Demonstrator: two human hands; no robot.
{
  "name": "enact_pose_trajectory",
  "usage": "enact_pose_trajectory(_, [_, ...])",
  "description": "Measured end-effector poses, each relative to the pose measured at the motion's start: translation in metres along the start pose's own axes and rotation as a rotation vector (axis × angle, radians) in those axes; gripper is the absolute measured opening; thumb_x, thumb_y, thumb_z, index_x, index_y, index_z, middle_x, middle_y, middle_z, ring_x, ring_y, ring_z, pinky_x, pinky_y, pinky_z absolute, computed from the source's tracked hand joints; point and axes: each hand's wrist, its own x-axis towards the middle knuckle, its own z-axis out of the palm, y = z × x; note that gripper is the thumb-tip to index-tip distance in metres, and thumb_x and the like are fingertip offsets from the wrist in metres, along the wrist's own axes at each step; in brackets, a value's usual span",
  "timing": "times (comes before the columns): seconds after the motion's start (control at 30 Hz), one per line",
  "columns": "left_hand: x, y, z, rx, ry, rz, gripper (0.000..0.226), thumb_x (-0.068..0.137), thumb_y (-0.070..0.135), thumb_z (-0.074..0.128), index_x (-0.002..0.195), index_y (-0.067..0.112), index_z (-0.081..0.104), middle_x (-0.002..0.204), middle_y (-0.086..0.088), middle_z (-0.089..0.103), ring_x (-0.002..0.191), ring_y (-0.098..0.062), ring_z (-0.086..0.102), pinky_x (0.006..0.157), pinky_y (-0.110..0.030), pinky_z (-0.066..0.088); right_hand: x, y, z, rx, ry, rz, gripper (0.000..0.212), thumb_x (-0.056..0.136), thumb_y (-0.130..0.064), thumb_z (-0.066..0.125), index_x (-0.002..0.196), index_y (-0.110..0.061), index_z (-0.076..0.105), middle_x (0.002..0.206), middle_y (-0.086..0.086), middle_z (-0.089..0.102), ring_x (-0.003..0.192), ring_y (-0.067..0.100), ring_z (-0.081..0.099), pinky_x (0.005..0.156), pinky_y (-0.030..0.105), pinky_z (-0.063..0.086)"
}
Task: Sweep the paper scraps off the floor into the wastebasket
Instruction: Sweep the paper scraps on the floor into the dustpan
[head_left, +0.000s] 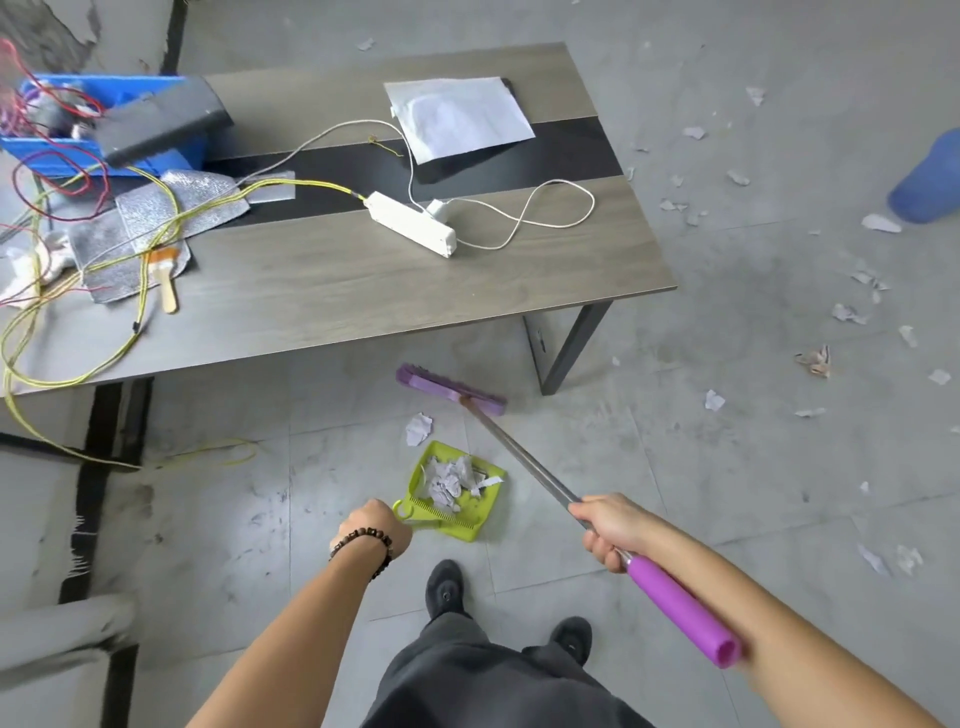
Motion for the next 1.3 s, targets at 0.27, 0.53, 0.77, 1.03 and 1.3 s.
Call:
enact_pose_trajectory(0.27, [-0.001,-0.069,-0.007,-0.155,0.027,-0.144,0.013,0.082,0.022,0.053,0.074,0.014,0.059,0.069,-0.003,0.058,0.059,-0.024,0.055,0.055,-0.023,0.045,0.068,-0.053,0.054,-0.376,0.119,-0.21,0.02,0.091,-0.011,0.044,0.072,-0.007,0.05,0.057,0.013,0.05,0.045,0.021,0.046,0.042,0.022,0.037])
enact_pose_trajectory(0.53, [0.001,-0.091,0.0,-0.151,0.051,-0.181,0.016,0.08,0.021,0.05,0.082,0.016,0.065,0.08,-0.004,0.064,0.067,-0.023,0.057,0.06,-0.026,0.045,0.076,-0.004,0.079,-0.829,0.021,-0.037,0.017,0.086,0.006,0.041,0.073,-0.002,0.048,0.039,0.007,0.051,0.062,0.032,0.063,0.046,0.028,0.043])
enact_pose_trajectory(0.77, [0.005,-0.083,-0.014,-0.135,0.058,-0.142,0.013,0.083,0.022,0.052,0.078,0.012,0.059,0.071,-0.004,0.058,0.058,-0.02,0.053,0.057,-0.023,0.042,0.025,0.007,0.009,-0.374,-0.121,0.201,0.024,0.102,-0.025,0.043,0.08,-0.018,0.038,0.045,-0.004,0.033,0.028,0.003,0.027,0.03,0.012,0.023])
enact_pose_trajectory(1.03, [-0.018,-0.058,0.001,-0.018,0.074,0.0,0.014,0.083,0.012,0.048,0.077,0.013,0.061,0.065,-0.003,0.057,0.053,-0.021,0.053,0.047,-0.019,0.036,-0.005,0.04,-0.008,0.098,-0.123,0.169,0.031,0.103,-0.03,0.044,0.075,-0.018,0.039,0.045,-0.006,0.035,0.027,0.001,0.027,0.027,0.011,0.022])
enact_pose_trajectory(1.3, [-0.018,0.018,0.009,0.215,0.086,0.286,0.023,0.083,0.016,0.047,0.096,0.023,0.065,0.074,0.001,0.063,0.061,-0.017,0.058,0.047,-0.021,0.037,-0.02,0.114,-0.011,0.266,0.137,-0.021,0.014,0.098,-0.02,0.048,0.087,-0.015,0.054,0.046,-0.001,0.042,0.031,0.007,0.034,0.032,0.013,0.028])
